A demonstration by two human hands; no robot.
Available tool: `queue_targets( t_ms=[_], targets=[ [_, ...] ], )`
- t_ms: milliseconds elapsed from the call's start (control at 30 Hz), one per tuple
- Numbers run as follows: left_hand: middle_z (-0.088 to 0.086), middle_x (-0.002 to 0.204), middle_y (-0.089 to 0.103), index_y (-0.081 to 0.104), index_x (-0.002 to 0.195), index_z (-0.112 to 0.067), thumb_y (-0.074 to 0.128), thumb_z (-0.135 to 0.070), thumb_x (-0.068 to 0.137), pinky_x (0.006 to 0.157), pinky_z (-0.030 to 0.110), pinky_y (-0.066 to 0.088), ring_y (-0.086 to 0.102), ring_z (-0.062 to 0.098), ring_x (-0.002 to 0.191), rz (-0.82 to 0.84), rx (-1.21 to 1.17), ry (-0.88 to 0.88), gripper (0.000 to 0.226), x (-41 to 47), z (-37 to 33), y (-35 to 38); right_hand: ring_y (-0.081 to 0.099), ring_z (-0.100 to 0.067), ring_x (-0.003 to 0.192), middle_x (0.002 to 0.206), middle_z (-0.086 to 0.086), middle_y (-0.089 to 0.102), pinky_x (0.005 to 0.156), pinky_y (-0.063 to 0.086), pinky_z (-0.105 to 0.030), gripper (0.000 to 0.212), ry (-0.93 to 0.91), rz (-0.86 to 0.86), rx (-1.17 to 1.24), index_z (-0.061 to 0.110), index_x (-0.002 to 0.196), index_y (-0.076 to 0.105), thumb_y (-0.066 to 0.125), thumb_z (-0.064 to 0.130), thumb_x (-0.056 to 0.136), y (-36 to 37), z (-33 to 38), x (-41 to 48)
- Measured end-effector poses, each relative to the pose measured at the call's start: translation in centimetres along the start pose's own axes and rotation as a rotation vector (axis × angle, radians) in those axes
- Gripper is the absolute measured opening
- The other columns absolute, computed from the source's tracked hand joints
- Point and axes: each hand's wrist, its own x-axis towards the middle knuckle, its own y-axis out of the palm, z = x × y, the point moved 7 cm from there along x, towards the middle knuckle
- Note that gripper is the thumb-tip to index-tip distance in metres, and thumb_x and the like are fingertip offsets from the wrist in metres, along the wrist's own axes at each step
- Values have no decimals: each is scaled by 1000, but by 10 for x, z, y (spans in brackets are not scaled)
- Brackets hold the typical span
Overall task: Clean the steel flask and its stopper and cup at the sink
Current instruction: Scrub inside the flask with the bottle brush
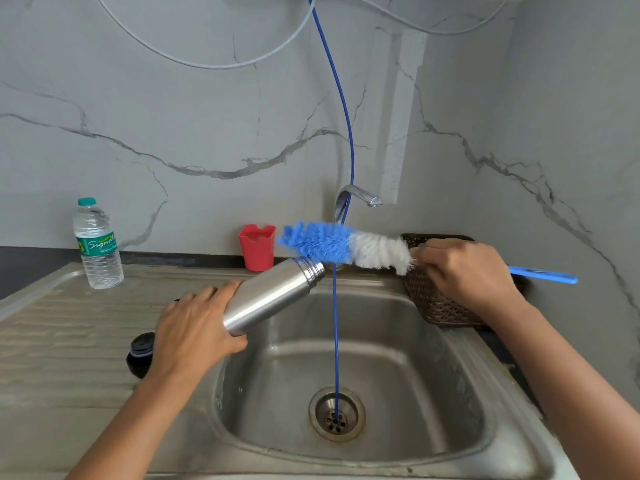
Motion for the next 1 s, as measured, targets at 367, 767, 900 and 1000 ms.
queue_targets(
  t_ms=[367,767,900,1000],
  targets=[
    [4,82,66,65,117,-21,92,-42,29,61,35,45,60,31,67,-86,72,2,94,0,5,2,61,-24,54,62,5,55,38,27,-22,26,-29,59,7,21,81,71,45,20,77,8,9,-4],
    [-2,110,64,41,139,-34,78,-55,58,79,36,43,61,24,96,18,7,-157,92,2,29,8,51,-25,96,102,-9,55,84,39,-31,48,16,568,382,17,135,52,47,-1,90,38,14,-7],
    [2,114,63,42,139,-32,79,-51,58,73,35,44,62,29,96,-12,-149,-278,91,1,50,-1,62,-33,97,104,-10,67,81,44,-33,31,118,273,289,9,120,64,60,9,90,18,1,11],
    [7,109,65,43,137,-31,81,-44,59,67,34,44,62,34,92,-72,-335,-385,88,-1,68,-10,64,-34,96,109,-6,68,73,48,-40,30,232,95,229,14,123,63,57,19,93,6,7,24]
  ],
)
